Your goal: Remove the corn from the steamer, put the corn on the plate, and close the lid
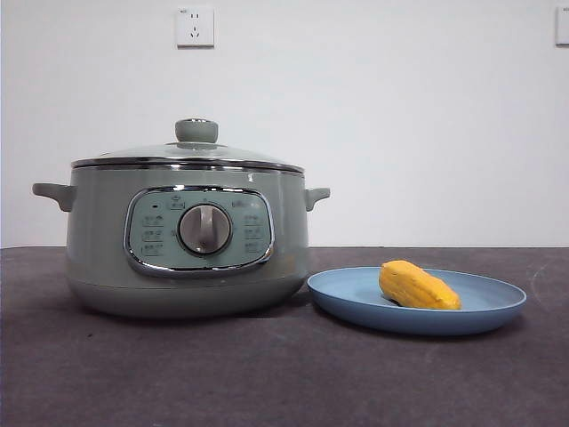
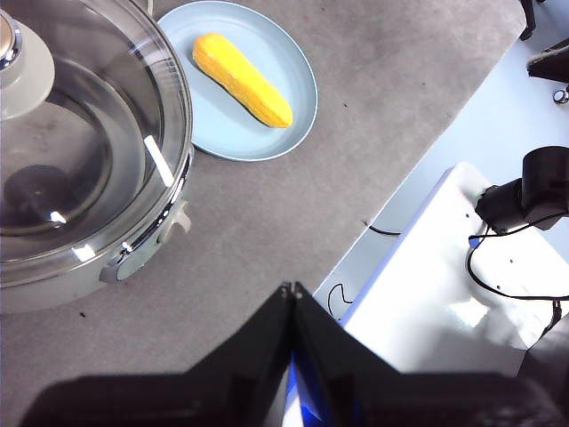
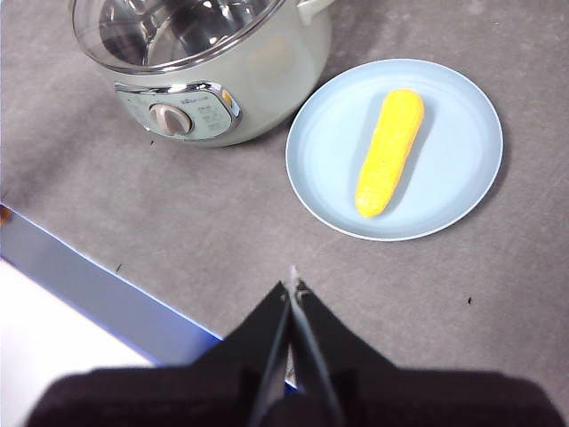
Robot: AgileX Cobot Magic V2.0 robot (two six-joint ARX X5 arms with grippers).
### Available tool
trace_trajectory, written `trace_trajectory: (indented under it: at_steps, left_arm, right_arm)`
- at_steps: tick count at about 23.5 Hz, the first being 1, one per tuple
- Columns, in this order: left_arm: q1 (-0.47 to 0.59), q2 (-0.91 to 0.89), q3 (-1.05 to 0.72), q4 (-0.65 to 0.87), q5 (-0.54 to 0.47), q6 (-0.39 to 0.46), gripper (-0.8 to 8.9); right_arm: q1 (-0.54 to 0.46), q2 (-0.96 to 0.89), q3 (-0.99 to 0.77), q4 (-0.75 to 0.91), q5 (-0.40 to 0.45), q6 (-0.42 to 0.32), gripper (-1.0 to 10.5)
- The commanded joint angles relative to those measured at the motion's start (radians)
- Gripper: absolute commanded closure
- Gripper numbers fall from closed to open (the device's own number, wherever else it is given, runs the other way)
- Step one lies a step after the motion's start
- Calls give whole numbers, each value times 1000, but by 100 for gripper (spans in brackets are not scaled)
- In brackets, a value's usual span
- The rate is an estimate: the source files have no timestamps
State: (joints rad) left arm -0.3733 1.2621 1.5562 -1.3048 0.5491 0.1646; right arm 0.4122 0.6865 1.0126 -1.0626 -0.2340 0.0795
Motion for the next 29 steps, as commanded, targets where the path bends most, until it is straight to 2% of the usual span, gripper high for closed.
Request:
trace_trajectory:
  at_steps: [1,23,25,29]
  left_arm:
    - [0,1,2,10,2,13,817]
    - [0,1,2,38,0,21,817]
    - [3,1,2,63,-26,24,817]
    - [18,-3,2,208,-139,48,817]
  right_arm:
    - [2,0,-3,3,1,2,947]
    - [2,0,-3,3,1,2,947]
    - [2,0,-3,3,1,2,946]
    - [2,0,-3,3,1,2,947]
